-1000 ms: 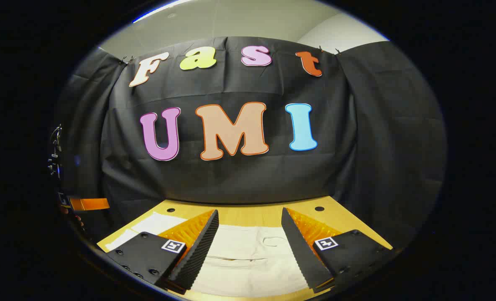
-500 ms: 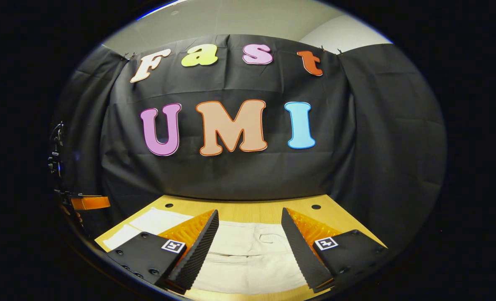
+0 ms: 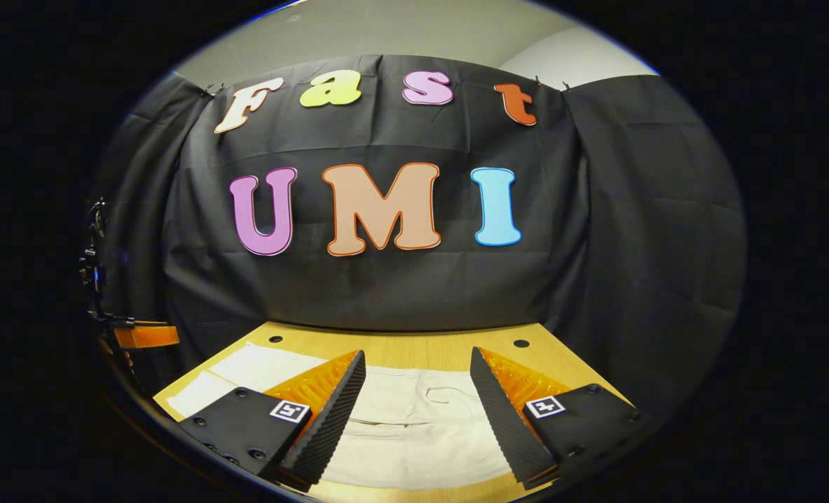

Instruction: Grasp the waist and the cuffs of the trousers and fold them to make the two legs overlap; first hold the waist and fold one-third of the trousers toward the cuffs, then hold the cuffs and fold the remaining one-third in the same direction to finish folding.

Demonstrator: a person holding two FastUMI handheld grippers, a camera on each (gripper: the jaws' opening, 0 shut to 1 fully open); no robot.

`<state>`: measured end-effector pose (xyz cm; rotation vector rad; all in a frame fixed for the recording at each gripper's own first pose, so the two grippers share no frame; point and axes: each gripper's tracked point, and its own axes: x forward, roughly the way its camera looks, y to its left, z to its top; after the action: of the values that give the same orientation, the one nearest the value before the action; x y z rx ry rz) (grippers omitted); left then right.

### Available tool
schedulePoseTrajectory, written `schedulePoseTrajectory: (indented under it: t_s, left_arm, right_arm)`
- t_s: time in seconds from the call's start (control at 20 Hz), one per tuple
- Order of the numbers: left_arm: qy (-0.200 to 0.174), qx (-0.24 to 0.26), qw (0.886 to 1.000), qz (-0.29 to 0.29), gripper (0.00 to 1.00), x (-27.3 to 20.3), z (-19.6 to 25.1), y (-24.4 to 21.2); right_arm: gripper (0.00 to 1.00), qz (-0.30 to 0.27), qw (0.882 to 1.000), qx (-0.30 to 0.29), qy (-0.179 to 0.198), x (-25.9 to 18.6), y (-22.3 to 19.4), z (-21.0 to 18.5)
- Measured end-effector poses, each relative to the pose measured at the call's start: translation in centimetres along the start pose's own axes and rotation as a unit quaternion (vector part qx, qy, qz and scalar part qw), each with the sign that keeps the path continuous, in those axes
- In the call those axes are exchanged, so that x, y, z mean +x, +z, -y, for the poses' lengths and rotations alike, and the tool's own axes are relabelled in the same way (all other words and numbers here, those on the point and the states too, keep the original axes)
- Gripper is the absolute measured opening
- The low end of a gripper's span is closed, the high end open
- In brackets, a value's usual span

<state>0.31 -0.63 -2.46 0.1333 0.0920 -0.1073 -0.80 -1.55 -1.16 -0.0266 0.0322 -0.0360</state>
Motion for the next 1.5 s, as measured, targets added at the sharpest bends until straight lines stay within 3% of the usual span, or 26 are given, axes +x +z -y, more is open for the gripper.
schedulePoseTrajectory:
  t_s: [0.2, 0.45, 0.55, 0.85, 1.1, 1.15, 1.2, 1.3, 1.5]
  left_arm:
    - [-0.053, 0.059, 0.994, -0.069, 0.94, -0.3, 0.1, -4.1]
    - [-0.102, 0.107, 0.975, -0.164, 0.94, -1.3, -1.0, -10.2]
    - [-0.124, 0.125, 0.962, -0.209, 0.94, -2.2, -1.8, -12.7]
    - [-0.174, 0.182, 0.906, -0.341, 0.94, -5.6, -5.2, -19.1]
    - [-0.177, 0.218, 0.867, -0.412, 0.93, -7.8, -9.4, -23.3]
    - [-0.176, 0.228, 0.861, -0.42, 0.94, -7.9, -10.2, -23.9]
    - [-0.175, 0.231, 0.855, -0.431, 0.93, -8.0, -10.8, -24.6]
    - [-0.176, 0.223, 0.847, -0.45, 0.92, -8.4, -11.0, -25.6]
    - [-0.181, 0.237, 0.832, -0.468, 0.87, -8.3, -11.9, -26.6]
  right_arm:
    - [0.96, -0.015, 1.0, 0.0, 0.001, -0.2, -1.1, 0.3]
    - [0.96, -0.035, 0.999, -0.007, -0.01, -1.0, -2.6, 0.7]
    - [0.96, -0.046, 0.999, -0.002, -0.012, -1.3, -3.4, 0.6]
    - [0.96, -0.072, 0.997, -0.008, -0.027, -2.3, -5.4, 0.8]
    - [0.96, -0.089, 0.995, 0.0, -0.046, -3.0, -7.0, 1.2]
    - [0.93, -0.092, 0.995, -0.001, -0.049, -3.2, -7.3, 1.3]
    - [0.96, -0.096, 0.994, -0.003, -0.053, -3.4, -7.4, 1.4]
    - [0.93, -0.1, 0.993, -0.002, -0.055, -3.5, -7.5, 1.6]
    - [0.96, -0.099, 0.993, -0.002, -0.06, -3.5, -7.6, 1.8]
